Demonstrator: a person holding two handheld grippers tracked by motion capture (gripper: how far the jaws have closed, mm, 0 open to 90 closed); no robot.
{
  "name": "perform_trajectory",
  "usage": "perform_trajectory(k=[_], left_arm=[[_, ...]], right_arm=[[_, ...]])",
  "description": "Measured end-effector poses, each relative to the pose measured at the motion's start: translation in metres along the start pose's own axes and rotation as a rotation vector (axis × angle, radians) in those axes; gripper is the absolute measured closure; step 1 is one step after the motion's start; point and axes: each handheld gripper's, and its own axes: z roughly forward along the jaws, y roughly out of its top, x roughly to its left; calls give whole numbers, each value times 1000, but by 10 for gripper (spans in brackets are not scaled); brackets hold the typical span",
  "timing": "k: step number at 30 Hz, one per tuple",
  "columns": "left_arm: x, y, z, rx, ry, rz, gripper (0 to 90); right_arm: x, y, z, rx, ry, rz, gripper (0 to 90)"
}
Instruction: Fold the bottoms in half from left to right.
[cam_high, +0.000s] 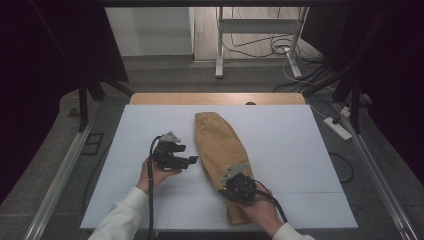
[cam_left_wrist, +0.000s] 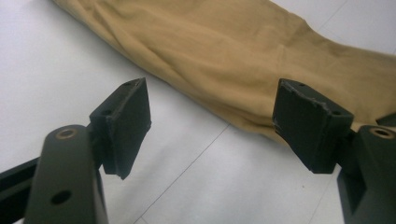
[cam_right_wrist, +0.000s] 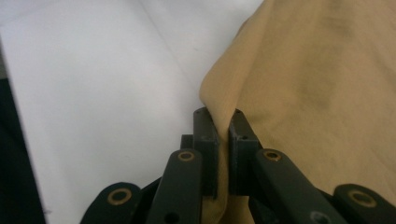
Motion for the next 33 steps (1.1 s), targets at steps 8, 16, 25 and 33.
perform_trajectory(k=[8, 16, 25, 33], left_arm=[[1, 0, 0, 1, 0, -2, 273], [4, -1, 0, 3, 2, -11, 273], [6, -3, -1, 0, 3, -21, 273], [6, -3, 0, 3, 4, -20, 273]], right_arm=[[13, 5, 4, -9, 37, -21, 843], [19, 8, 9, -24, 74, -21, 842], [33, 16, 20, -25, 113, -48, 842], [43, 22, 27, -23, 133, -72, 842]])
